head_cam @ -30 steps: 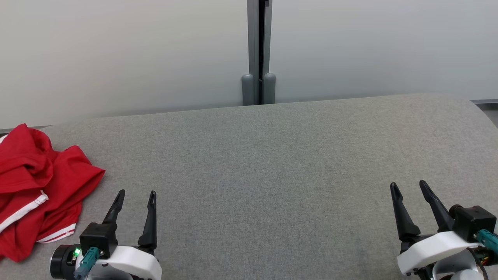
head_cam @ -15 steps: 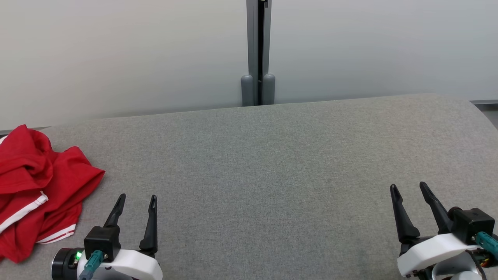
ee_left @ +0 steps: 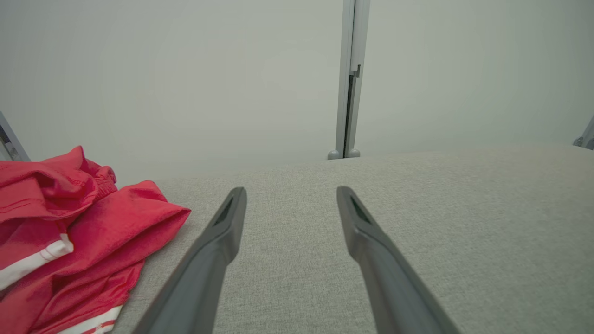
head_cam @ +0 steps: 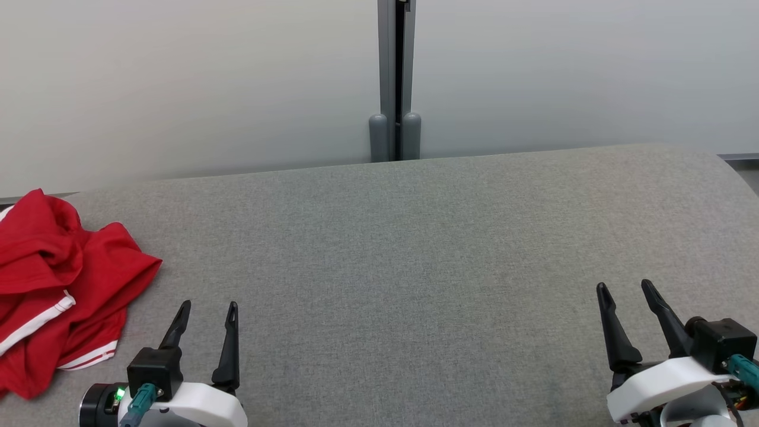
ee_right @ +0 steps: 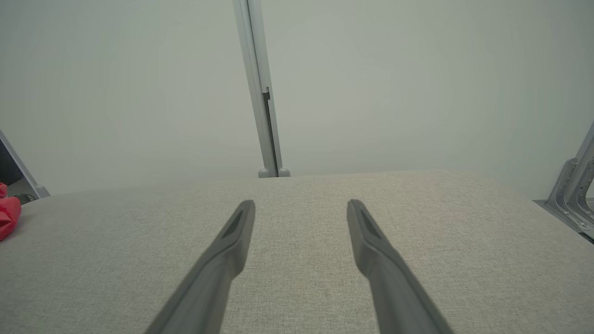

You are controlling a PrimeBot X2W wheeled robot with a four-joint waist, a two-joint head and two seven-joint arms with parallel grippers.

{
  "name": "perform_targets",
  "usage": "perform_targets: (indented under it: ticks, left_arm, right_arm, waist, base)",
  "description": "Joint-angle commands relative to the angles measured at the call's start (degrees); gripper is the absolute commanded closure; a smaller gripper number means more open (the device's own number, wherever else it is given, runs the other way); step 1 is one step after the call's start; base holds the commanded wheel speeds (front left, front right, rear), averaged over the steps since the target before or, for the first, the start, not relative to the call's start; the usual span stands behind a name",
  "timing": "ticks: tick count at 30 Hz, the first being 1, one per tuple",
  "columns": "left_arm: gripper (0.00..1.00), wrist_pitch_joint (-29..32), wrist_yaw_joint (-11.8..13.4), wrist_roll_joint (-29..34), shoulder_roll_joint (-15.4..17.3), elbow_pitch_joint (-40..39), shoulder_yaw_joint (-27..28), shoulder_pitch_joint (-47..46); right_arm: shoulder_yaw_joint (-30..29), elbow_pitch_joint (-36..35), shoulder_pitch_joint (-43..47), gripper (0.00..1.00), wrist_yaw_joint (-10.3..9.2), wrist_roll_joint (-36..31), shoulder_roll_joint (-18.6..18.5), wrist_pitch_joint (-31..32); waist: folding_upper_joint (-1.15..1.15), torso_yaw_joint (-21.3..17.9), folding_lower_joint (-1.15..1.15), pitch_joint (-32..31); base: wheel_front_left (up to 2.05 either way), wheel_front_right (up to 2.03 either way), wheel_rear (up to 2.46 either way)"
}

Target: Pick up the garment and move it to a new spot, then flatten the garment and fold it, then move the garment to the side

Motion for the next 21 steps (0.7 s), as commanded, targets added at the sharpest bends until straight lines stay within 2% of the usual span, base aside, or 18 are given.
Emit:
perform_targets:
  ticks: [1, 11, 21]
  left_arm:
    - [0.0, 0.0, 0.4, -0.4, 0.3, 0.1, 0.1, -0.5]
    - [0.0, 0.0, 0.5, -0.8, 0.6, 0.3, 0.2, -1.7]
    - [0.0, 0.1, 0.9, -1.7, 1.7, 0.2, 0.7, -3.5]
  right_arm:
    - [-0.1, -0.2, 0.1, 0.0, 0.02, 0.4, -0.2, 0.1]
    - [-0.4, -1.1, 0.4, 0.0, 0.02, 0.4, -0.2, 0.4]
    - [0.3, -3.6, 0.8, 0.0, 0.01, 0.0, 0.2, 1.2]
  waist:
    - [0.0, 0.1, 0.0, 0.0]
    - [0.0, 3.0, 0.0, 0.2]
    - [0.0, 11.5, 0.0, 0.4]
  base:
    - [0.0, 0.0, 0.0]
    - [0.0, 0.0, 0.0]
    - [0.0, 0.0, 0.0]
